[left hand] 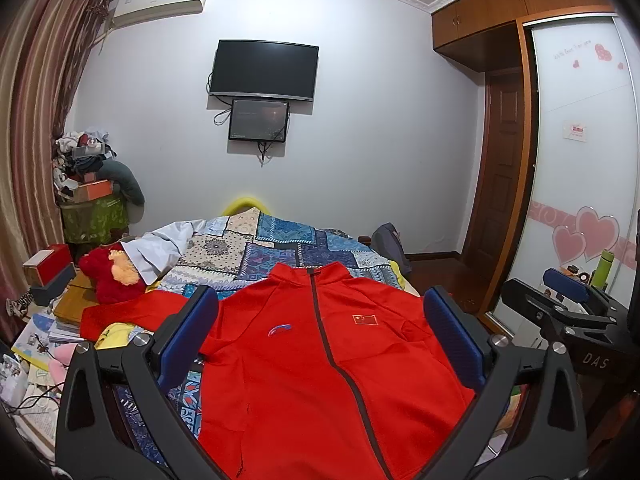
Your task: Fold large clothes
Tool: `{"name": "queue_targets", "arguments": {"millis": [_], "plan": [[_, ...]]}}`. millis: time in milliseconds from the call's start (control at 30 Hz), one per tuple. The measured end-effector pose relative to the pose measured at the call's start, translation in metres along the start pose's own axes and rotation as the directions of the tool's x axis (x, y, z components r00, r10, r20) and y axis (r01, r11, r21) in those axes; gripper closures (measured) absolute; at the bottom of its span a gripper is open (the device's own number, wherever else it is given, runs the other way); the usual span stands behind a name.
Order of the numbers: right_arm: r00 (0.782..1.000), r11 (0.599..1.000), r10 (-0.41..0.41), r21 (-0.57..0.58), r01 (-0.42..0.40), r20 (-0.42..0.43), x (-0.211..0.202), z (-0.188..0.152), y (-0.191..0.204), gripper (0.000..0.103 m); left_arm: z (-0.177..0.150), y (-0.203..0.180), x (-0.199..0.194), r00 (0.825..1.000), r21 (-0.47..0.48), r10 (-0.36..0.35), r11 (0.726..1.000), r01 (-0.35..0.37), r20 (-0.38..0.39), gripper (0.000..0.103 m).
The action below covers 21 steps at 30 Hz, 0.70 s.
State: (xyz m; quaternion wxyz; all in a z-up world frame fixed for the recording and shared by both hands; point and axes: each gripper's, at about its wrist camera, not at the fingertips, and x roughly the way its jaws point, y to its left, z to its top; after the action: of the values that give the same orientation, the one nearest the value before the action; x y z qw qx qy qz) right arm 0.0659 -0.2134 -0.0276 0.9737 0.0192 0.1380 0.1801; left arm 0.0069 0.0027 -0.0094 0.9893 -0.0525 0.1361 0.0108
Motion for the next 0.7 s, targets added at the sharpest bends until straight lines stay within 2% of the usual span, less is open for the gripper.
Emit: {"name": "queue_targets", "arguments": {"millis": [700], "plan": [[1.0,1.0,0.003,0.003,-0.003,-0.003,0.0009,-0.0017,0.0006,0.0,0.0004,0.0034,0.0004,1.0,-0.012,-0.003,1.0,0.003,-0.005,0.0]]}}
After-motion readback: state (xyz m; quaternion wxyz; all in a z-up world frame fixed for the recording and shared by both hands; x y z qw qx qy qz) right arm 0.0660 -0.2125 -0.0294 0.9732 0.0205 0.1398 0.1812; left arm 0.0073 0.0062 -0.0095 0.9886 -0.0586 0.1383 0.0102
